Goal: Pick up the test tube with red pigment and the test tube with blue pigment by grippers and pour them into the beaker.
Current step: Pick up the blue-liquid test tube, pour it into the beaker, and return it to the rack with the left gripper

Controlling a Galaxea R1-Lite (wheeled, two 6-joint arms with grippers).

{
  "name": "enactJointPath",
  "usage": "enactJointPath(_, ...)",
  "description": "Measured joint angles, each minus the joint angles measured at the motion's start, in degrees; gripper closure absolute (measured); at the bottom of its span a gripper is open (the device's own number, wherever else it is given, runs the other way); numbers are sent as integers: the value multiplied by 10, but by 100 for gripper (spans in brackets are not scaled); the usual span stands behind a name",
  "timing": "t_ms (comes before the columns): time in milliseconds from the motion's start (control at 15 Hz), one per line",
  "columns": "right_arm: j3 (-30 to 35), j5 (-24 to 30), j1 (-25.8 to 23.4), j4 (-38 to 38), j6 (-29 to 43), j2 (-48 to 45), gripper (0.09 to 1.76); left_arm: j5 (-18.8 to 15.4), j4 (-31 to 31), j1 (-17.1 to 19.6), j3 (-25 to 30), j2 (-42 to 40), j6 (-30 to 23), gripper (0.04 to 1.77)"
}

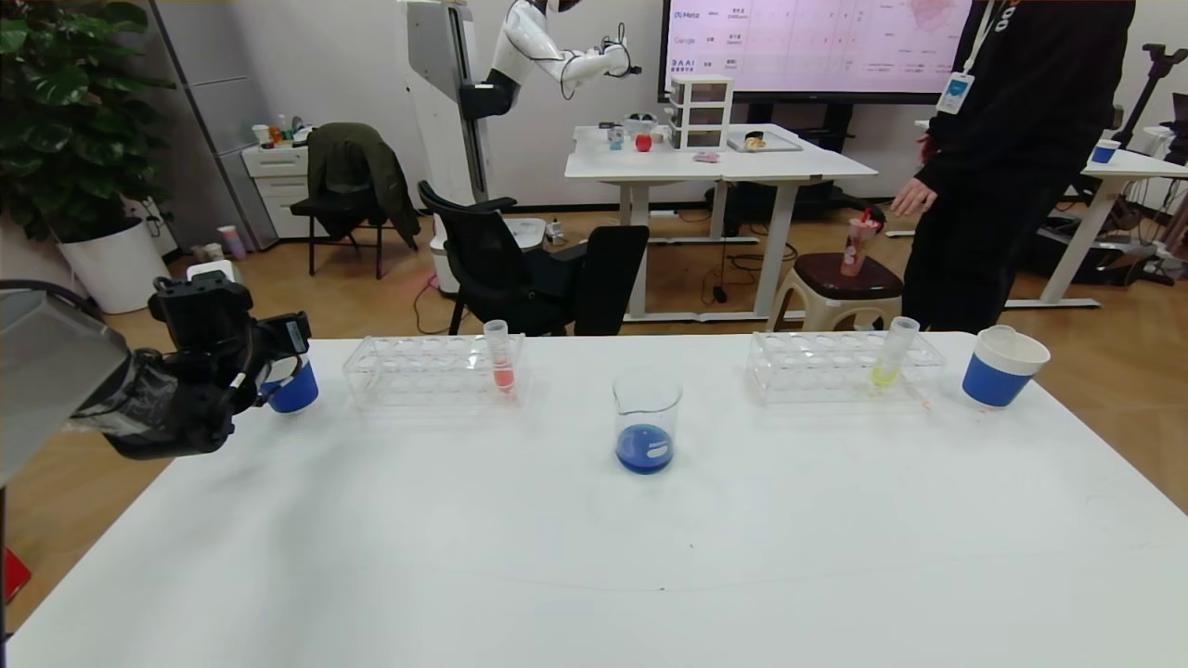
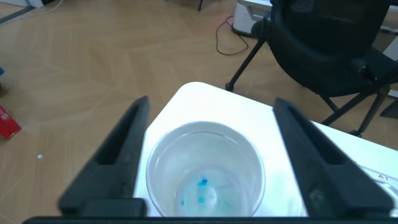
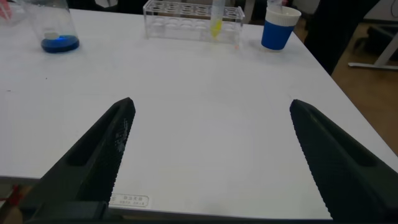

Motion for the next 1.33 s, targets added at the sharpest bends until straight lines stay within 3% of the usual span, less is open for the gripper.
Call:
enactJointPath(67,0,0,0,0,0,0,11,0,0,0,-2,-1,1,13)
enactJointPath(133,0,0,0,0,0,0,11,0,0,0,-4,-2,6,6)
enactJointPath(400,0,0,0,0,0,0,11,0,23,-13,-28,-26,22,6)
enactJointPath(667,0,0,0,0,0,0,11,3,125,-86,-100,-73,25,6)
enactJointPath(867,0,0,0,0,0,0,11,7,162,-148,-128,-114,25,6)
enactJointPath(1133,0,0,0,0,0,0,11,9,215,-196,-102,-222,30,6)
enactJointPath(1333,0,0,0,0,0,0,11,9,253,-205,-45,-341,73,6)
